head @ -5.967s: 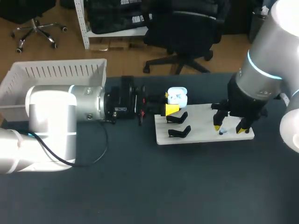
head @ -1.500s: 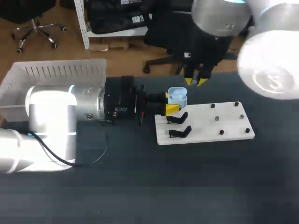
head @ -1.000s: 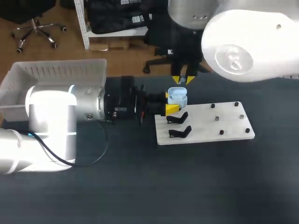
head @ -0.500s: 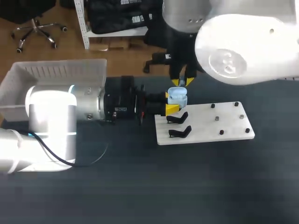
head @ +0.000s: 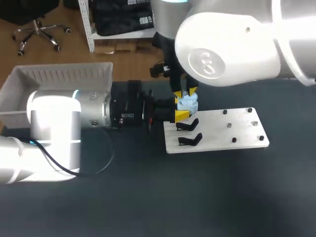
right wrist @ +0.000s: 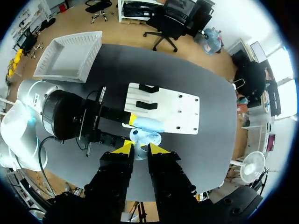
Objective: Pick up each earbud case from the left stands, insert the matching earbuds, close the lid, and place the case in the box.
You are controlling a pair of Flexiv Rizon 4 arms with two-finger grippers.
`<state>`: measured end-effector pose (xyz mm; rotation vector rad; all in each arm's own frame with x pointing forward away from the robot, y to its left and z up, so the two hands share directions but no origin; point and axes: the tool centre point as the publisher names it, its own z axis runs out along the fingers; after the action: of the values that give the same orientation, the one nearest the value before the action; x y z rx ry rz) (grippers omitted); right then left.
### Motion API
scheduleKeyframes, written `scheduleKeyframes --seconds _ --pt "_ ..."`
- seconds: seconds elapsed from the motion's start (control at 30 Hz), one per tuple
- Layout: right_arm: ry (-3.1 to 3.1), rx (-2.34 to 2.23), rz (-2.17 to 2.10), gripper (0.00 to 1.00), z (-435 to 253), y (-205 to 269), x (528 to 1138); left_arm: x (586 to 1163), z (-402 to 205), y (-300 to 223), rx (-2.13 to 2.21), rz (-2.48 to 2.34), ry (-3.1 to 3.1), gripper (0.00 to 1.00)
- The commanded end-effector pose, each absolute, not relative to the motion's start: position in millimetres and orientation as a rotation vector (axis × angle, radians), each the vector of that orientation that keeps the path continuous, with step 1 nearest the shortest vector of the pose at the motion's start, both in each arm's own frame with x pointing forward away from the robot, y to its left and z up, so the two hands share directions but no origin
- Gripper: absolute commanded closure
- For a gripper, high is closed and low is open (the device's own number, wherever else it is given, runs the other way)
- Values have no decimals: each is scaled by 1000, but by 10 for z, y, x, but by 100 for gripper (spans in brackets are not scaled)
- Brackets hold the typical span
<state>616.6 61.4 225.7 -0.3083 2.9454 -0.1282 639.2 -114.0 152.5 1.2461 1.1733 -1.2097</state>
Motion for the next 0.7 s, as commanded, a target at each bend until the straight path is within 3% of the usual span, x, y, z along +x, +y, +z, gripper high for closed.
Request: scheduleKeyframes --seconds 0.03,0.7 --pt "2955 -319 -144 100 2243 656 6161 6380 1514 -1143 1240 -1205 1170 100" --pt "2950 -350 -137 100 2135 628 6185 6380 1514 -1143 1240 -1205 1170 100"
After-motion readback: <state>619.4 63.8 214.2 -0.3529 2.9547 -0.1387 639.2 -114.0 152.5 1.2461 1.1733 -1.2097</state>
